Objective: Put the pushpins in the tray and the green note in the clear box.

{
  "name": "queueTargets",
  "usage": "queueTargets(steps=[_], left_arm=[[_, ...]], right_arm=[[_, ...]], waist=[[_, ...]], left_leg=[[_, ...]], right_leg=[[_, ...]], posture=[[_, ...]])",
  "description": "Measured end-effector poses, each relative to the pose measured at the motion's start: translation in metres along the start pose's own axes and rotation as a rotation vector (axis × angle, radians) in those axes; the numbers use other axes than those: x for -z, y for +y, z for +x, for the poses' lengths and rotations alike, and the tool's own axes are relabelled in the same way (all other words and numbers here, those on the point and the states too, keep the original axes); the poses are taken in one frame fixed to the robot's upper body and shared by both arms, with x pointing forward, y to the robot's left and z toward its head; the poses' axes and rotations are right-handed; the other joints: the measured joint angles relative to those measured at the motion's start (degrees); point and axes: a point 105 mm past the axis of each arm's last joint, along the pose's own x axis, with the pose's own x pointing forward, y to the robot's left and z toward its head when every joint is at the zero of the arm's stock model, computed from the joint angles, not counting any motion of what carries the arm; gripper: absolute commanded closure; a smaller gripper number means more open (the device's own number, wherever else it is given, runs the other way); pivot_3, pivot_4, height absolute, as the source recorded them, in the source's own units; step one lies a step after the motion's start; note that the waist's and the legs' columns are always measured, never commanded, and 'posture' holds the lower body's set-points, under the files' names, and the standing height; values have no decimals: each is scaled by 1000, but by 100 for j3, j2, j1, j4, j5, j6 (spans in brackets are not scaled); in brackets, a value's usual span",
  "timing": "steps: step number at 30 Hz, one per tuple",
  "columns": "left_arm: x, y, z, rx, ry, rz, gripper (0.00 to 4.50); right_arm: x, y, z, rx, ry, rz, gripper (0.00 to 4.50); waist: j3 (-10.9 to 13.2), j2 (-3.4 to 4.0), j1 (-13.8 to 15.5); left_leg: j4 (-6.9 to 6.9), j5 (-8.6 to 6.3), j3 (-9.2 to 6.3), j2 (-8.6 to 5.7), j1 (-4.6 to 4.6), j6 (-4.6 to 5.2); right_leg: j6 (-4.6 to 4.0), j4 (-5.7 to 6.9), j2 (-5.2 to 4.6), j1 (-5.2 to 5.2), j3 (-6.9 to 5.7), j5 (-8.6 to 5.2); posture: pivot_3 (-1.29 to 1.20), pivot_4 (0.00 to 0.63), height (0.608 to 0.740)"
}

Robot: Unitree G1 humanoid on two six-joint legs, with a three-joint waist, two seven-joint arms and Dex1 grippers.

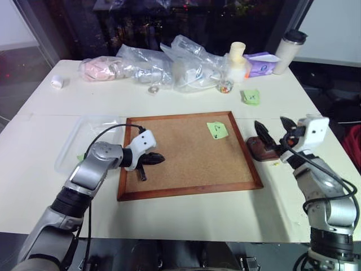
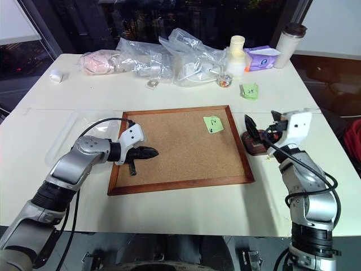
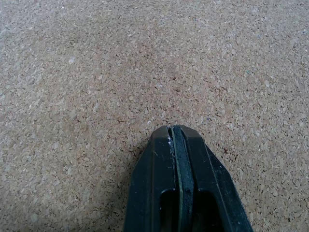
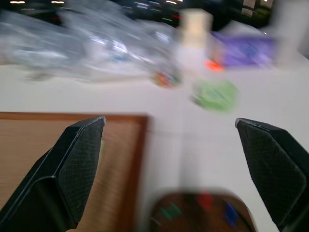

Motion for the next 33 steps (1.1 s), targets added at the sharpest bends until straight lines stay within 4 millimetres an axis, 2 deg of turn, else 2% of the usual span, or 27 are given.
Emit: queueTargets(steps=[3, 7, 10, 12, 17, 22, 24, 27, 28, 32, 33], left_arm=[[-1, 0, 1, 6, 1, 0, 4500], [-2, -1, 3, 11, -7, -1, 4500], [-3, -1, 3, 11, -7, 0, 4500], [-2, -1, 2, 7, -7, 0, 4500], [0, -2, 1, -6, -9, -3, 4500], [1, -3, 0, -14, -9, -11, 4500], [2, -3, -1, -16, -9, -14, 4500], [3, -3, -2, -23, -4, -17, 4500], [3, -3, -2, -25, -4, -18, 4500], [3, -3, -2, -26, -3, -19, 4500], [3, -4, -2, -27, -3, -18, 4500]], right_arm=[[9, 30, 18, -130, 40, -12, 40], [48, 53, 33, -240, 178, 11, 40], [75, 53, 35, -258, 260, 25, 40], [84, 52, 37, -264, 279, 23, 40], [91, 47, 51, -269, 266, 10, 40], [94, 51, 62, -288, 248, -4, 40], [94, 52, 65, -295, 246, -16, 555], [97, 54, 67, -307, 250, -70, 1791], [98, 55, 68, -312, 252, -86, 2425], [100, 56, 68, -316, 255, -101, 4457], [101, 54, 68, -309, 255, -105, 4490]], waist=[[-1, -2, 4], [-2, -3, 37], [-2, -3, 33], [-1, -3, 22], [-1, -3, 1], [-1, -2, -12], [-1, -2, -18], [-6, -9, -31], [-8, -13, -33], [-18, -26, -33], [-22, -30, -33]], left_leg=[[1, -2, 0, -5, -1, 3], [4, -1, -5, -8, -6, 2], [5, 2, -4, -12, -9, -3], [5, 2, -5, -12, -9, -3], [6, 3, -4, -10, -8, -4], [5, 3, -3, -8, -7, -5], [5, 3, -2, -8, -6, -5], [5, 4, -2, -6, -2, -6], [5, 4, -1, -6, 0, -7], [5, 4, -2, -3, 5, -8], [5, 4, -2, -3, 5, -8]], right_leg=[[0, 0, -2, 0, 0, 0], [-1, -2, -3, 1, 0, -1], [-1, -5, -4, 1, 2, 0], [0, -5, -4, 1, 2, 0], [0, -4, -4, 1, 1, 0], [1, -3, -3, -1, 1, 0], [1, -3, -3, 0, 1, 0], [1, -1, -1, 2, 1, 0], [1, 0, -1, 5, 1, 0], [0, 0, -1, 11, 1, 0], [0, 0, -1, 11, 1, 0]], posture=[[0, 150, 737], [0, 150, 737], [0, 150, 737], [0, 150, 737], [0, 150, 737], [0, 150, 737], [0, 150, 737], [0, 150, 737], [0, 150, 737], [0, 150, 737], [0, 150, 737]])
